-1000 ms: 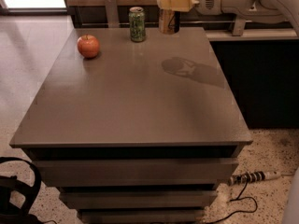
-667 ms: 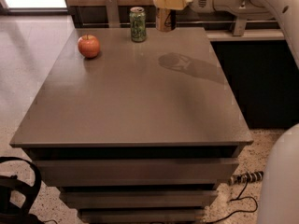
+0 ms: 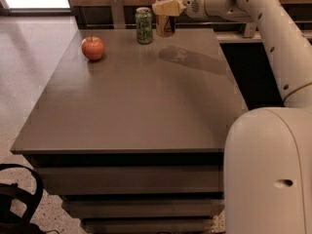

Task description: Move orange can near green can

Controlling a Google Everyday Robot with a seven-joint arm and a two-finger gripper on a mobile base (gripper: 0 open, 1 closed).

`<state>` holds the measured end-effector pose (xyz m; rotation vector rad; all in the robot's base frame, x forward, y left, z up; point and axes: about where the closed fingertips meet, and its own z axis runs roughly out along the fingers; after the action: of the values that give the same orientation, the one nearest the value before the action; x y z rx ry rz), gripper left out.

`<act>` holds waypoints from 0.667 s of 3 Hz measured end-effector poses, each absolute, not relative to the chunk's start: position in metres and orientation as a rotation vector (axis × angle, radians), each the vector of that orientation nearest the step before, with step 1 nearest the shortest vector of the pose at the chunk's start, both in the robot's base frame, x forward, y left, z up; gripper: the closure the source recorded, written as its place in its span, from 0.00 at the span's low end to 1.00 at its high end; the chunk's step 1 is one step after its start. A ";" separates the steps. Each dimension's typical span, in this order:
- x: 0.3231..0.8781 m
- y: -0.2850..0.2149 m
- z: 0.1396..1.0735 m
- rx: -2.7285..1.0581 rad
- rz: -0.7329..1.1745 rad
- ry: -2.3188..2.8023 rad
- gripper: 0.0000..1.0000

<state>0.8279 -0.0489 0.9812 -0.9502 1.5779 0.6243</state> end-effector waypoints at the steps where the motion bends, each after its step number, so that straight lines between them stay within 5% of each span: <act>1: 0.850 -0.049 0.950 -0.921 0.656 1.624 1.00; 2: 0.864 -0.048 0.922 -0.892 0.697 1.665 1.00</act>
Offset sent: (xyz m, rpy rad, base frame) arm 0.0734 -0.0129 -0.0816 0.0559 0.1727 -0.0321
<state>0.8642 -0.0478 0.9223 -0.8916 1.6648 0.6966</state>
